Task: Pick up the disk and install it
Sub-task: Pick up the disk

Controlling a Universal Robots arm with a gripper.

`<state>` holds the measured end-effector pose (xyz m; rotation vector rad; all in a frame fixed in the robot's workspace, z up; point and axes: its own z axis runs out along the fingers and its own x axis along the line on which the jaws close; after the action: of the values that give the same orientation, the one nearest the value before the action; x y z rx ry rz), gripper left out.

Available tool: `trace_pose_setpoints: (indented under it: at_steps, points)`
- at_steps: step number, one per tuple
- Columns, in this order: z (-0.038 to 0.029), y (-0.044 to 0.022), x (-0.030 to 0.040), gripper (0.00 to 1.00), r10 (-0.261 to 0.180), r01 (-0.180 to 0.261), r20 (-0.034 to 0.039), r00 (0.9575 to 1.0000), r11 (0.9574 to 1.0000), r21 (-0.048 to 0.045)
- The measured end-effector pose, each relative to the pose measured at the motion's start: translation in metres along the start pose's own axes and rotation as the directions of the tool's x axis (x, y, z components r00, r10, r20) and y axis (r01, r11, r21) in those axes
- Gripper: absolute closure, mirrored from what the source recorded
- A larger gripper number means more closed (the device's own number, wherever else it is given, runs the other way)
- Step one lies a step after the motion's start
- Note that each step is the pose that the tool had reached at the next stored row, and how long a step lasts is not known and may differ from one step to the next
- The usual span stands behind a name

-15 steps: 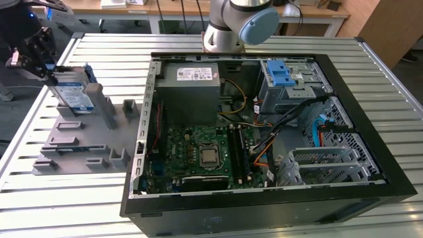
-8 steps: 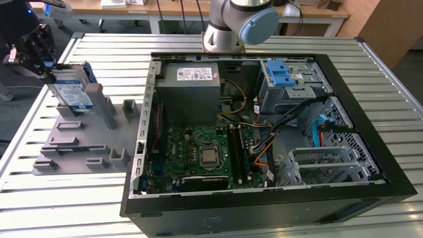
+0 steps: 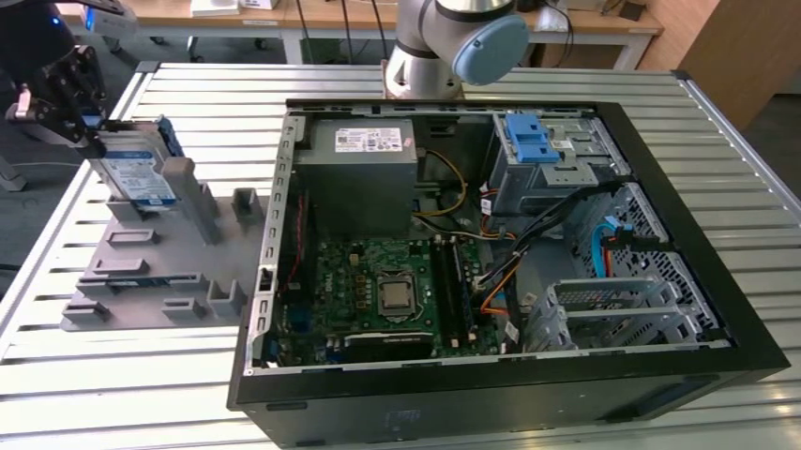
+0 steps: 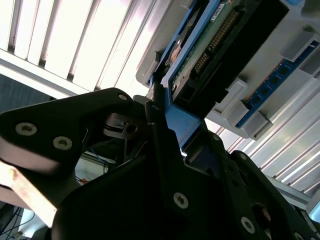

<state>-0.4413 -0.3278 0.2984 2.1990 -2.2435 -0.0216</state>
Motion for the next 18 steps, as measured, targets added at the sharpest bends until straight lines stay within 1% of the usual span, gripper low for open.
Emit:
trace_pose_setpoints:
  at_steps: [3, 8, 18]
  points:
    - [-0.0002, 0.0, 0.0, 0.64, 0.0, 0.0, 0.0, 1.0, 1.0, 0.0]
    - [-0.0026, 0.0001, 0.0, 0.64, 0.0, 0.0, 0.0, 1.0, 1.0, -0.0001]
    - [-0.0108, 0.0001, -0.0001, 0.64, 0.0, 0.0, 0.0, 1.0, 1.0, 0.0]
